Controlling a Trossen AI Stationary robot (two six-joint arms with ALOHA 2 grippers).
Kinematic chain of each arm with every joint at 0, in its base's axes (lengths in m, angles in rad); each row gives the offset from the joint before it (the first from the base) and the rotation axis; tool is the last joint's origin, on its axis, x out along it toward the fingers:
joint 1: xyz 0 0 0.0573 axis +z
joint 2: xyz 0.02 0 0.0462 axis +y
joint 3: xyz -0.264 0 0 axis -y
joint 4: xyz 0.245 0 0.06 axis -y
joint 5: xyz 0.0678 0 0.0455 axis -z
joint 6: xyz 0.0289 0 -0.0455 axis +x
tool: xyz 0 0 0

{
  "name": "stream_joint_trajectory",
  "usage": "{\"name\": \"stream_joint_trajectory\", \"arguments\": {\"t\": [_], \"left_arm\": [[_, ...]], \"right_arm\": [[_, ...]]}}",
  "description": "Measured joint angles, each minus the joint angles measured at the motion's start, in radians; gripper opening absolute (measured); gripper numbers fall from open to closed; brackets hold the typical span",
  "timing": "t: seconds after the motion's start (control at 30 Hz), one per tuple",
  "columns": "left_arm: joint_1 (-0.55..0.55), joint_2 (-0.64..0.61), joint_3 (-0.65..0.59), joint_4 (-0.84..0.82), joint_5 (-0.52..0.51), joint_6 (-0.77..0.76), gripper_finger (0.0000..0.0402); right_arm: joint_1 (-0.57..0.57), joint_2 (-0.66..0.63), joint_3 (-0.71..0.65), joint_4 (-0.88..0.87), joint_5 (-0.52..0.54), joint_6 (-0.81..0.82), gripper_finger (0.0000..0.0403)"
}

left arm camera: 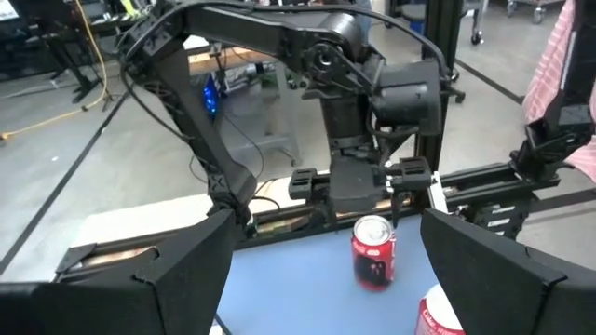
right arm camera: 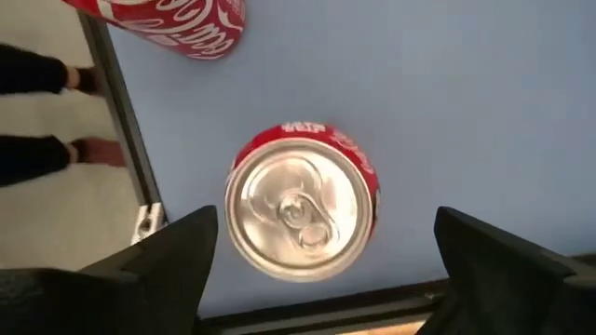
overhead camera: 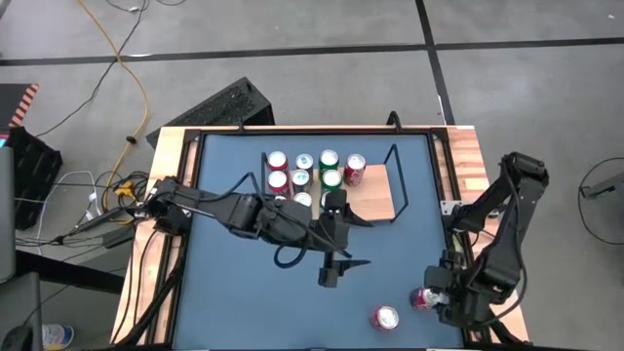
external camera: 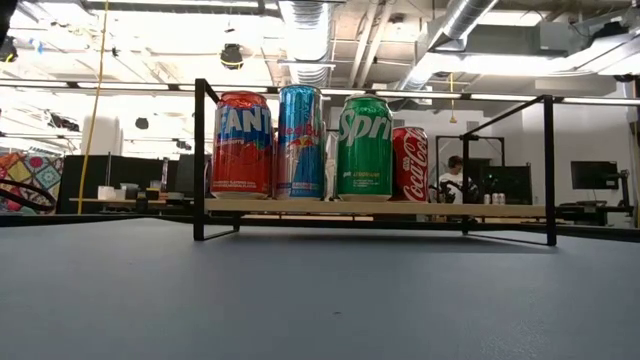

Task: Place canned beverage on shelf
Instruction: Put the red soda can on the shelf aligned with other red soda can

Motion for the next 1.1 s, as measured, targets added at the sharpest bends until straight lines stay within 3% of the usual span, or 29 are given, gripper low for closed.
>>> {"name": "stream_joint_trajectory", "arguments": {"t": [0.37,0.5,0.63,0.77,1.1], "left_arm": [[0.017,0.000,0.000,-0.022,0.033,-0.036,0.0329],[0.018,0.000,0.000,-0.022,0.034,-0.036,0.0329],[0.020,0.000,0.000,-0.027,0.034,-0.036,0.0329],[0.022,-0.007,0.000,-0.050,0.034,-0.036,0.0329],[0.025,-0.085,0.000,-0.158,0.010,-0.038,0.0329]], "right_arm": [[-0.072,0.133,0.000,0.010,-0.083,-0.144,0.0395],[-0.082,0.163,0.000,0.014,-0.080,-0.160,0.0372],[-0.089,0.168,0.000,0.011,-0.080,-0.170,0.0324],[-0.102,0.132,-0.001,0.007,-0.080,-0.191,0.0269],[-0.293,-0.042,-0.001,-0.073,-0.075,-0.350,0.0267]]}}
